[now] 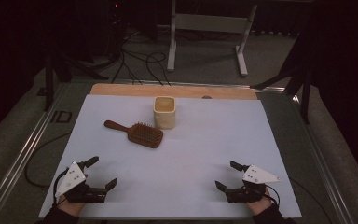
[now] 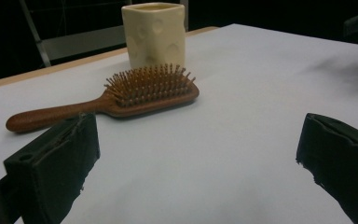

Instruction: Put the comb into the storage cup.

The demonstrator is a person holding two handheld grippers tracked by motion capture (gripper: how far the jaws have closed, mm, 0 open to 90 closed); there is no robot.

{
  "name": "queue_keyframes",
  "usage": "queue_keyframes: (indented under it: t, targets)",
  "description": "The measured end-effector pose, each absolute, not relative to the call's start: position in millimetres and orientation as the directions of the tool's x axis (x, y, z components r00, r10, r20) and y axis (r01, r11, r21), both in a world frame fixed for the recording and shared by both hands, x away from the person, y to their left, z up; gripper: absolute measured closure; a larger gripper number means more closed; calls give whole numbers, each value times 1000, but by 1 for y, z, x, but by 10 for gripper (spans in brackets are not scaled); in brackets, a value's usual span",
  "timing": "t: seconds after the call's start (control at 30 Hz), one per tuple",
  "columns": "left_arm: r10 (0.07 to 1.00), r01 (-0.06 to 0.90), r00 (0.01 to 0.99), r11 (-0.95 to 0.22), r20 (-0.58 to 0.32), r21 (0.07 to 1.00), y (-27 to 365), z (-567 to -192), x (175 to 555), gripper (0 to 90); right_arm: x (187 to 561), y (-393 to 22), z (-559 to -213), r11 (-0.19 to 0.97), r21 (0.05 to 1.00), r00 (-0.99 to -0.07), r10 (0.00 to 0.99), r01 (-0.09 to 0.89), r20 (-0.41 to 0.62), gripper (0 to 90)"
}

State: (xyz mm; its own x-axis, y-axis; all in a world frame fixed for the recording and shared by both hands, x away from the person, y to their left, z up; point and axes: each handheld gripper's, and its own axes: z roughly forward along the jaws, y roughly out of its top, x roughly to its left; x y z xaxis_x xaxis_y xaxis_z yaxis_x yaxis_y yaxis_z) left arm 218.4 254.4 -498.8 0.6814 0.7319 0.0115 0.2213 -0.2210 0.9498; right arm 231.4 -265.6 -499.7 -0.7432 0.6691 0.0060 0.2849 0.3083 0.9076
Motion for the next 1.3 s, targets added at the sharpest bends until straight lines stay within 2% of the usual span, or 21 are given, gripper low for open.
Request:
queue_keyframes:
  t: [0.67,1.03,1.3]
  targets:
    - [702,238,712,-258,13,937,249,-496,217,1,229,-262,-497,334,900,-766,643,281,1,93]
    - [670,230,742,-301,34,925,240,-485,214,1,229,-263,-496,319,905,-759,651,281,6,93]
    - [664,216,747,-290,34,932,244,-469,215,1,228,-262,-493,306,913,-760,650,269,6,93]
